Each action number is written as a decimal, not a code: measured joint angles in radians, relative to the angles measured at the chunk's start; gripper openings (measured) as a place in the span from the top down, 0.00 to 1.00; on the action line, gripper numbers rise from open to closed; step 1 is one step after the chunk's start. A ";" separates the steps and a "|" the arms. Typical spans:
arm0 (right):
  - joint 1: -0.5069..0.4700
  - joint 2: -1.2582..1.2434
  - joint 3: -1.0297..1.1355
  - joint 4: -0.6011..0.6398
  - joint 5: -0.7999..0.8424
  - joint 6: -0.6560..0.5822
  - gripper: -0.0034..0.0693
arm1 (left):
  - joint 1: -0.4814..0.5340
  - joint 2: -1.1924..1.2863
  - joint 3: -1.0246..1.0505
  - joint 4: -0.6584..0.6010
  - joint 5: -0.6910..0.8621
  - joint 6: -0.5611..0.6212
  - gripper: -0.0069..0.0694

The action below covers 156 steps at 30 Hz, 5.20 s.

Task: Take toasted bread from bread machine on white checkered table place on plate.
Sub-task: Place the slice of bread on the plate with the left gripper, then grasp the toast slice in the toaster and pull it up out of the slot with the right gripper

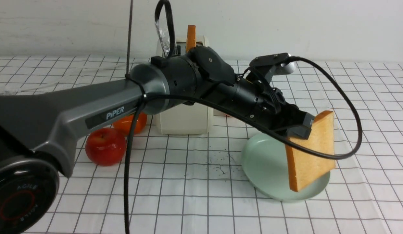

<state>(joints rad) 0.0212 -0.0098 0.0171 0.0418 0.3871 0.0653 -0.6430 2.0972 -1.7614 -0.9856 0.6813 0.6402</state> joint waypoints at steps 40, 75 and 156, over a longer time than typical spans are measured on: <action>0.000 0.000 0.000 0.000 0.000 0.000 0.62 | 0.020 0.100 0.000 -0.029 -0.088 0.019 0.56; 0.000 0.000 0.000 0.000 0.000 0.000 0.62 | -0.042 -0.188 -0.001 0.328 -0.036 -0.014 0.91; 0.666 1.985 -2.216 -0.134 0.735 0.184 0.80 | -0.089 -1.797 1.462 1.473 -0.485 -1.314 0.93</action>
<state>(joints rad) 0.6875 1.9750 -2.1987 -0.0921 1.1216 0.2498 -0.7319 0.3000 -0.2990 0.4876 0.1960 -0.6738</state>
